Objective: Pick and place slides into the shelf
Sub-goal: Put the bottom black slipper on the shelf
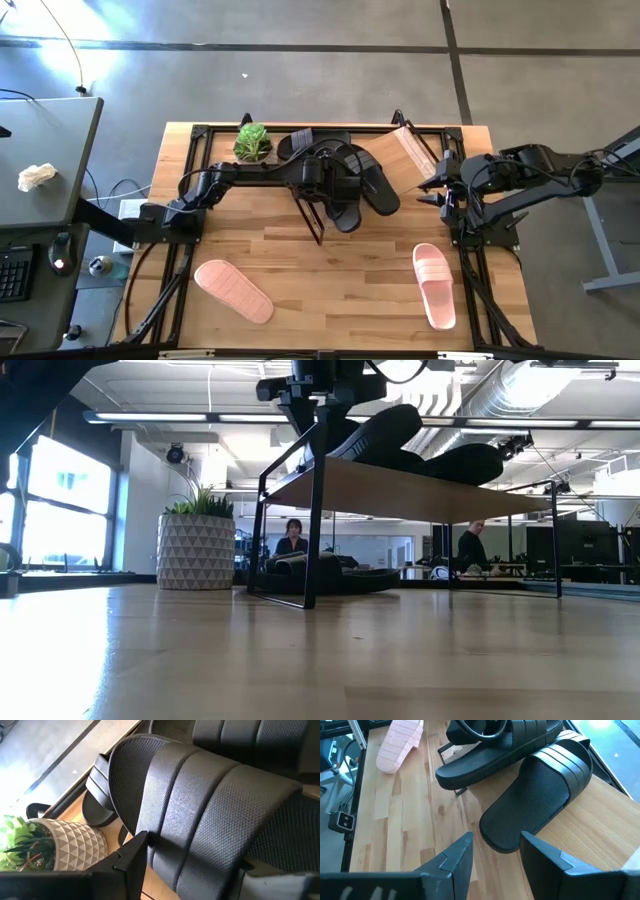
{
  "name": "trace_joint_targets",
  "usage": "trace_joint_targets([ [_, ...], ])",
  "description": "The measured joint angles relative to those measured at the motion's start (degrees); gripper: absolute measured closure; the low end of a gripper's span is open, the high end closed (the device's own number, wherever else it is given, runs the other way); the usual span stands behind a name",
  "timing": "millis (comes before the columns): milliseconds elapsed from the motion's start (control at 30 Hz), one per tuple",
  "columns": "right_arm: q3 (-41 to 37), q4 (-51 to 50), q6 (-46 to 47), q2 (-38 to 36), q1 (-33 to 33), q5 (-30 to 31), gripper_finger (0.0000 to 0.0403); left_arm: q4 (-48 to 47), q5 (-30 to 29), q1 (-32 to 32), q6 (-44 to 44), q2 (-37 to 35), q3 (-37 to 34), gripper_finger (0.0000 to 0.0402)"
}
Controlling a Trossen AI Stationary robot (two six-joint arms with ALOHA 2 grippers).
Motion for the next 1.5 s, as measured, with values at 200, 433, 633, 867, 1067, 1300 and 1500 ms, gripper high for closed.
trace_joint_targets([
  [200, 0.00, -0.04, -1.47, 0.00, 0.00, 1.43, 0.0251, -0.08, 1.23, 0.04, -1.23, -0.09, 1.46, 0.0254],
  [433, 0.00, -0.18, -21.31, 1.66, 0.00, 5.90, 0.0251, 0.04, 1.71, -0.18, -1.43, -0.36, 1.48, 0.0266],
  [633, 0.00, 1.64, -35.26, 5.71, 0.00, 9.08, 0.0251, 0.81, 2.99, -0.40, -1.19, -0.44, 1.48, 0.0268],
  [867, 0.00, 3.08, -37.72, 10.13, -0.04, 17.21, 0.0251, 3.77, 3.93, -0.37, 2.53, -0.44, 1.48, 0.0266],
  [1067, 0.00, 3.19, -36.98, 11.26, -0.02, 14.54, 0.0251, 4.19, 4.10, -0.37, 3.78, -0.48, 1.50, 0.0228],
  [1300, 0.00, 4.30, -37.55, 11.23, -0.02, 14.04, 0.0251, 5.15, 4.15, -0.35, 3.27, -1.09, 1.53, 0.0163],
  [1500, 0.00, 5.98, -40.57, 11.23, -0.11, 14.49, 0.0251, 7.15, 4.34, -0.34, 3.25, -2.71, 1.57, 0.0125],
])
